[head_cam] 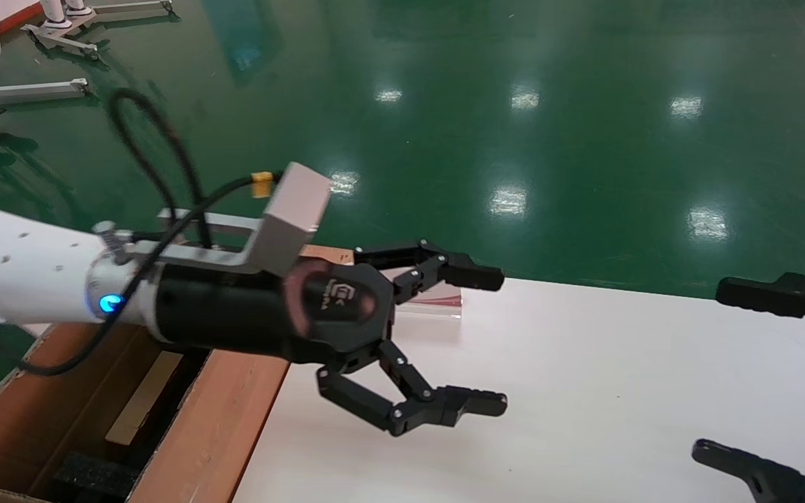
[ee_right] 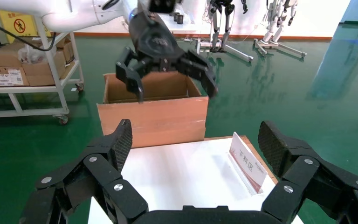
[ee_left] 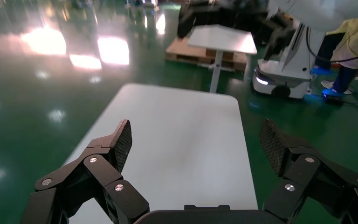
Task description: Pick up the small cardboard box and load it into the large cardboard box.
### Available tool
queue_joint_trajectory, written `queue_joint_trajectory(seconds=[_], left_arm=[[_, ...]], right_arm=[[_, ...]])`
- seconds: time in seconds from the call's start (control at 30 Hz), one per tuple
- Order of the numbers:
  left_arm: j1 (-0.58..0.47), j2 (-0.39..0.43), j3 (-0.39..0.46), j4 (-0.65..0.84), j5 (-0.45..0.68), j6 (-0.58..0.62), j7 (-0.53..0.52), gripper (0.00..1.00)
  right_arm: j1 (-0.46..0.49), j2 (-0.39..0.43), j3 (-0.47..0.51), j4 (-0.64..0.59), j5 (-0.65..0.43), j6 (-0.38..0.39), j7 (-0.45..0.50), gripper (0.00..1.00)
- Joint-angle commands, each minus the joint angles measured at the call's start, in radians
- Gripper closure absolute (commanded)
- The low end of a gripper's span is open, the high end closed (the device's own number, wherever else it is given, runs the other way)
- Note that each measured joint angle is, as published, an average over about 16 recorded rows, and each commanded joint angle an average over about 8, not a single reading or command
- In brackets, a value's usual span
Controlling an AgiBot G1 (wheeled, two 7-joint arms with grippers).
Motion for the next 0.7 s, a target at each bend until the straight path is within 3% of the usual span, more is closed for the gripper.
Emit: queue_joint_trajectory(seconds=[0.03, 0.33, 0.43, 0.7], left_arm=[[0.043, -0.004, -0.074, -0.032, 0.007, 0.004, 0.003, 0.0], [0.194, -0.016, -0.332, -0.142, 0.032, 0.018, 0.012, 0.0], [0.212, -0.018, -0.363, -0.155, 0.035, 0.021, 0.013, 0.0], [0.194, -0.017, -0.33, -0.142, 0.035, 0.019, 0.012, 0.0]], right_arm=[[0.0, 0.0, 0.0, 0.0, 0.0, 0.0, 0.0, 0.0], [0.0, 0.0, 0.0, 0.0, 0.0, 0.0, 0.0, 0.0], [0.0, 0.0, 0.0, 0.0, 0.0, 0.001, 0.0, 0.0], [0.0, 0.0, 0.0, 0.0, 0.001, 0.001, 0.0, 0.0]])
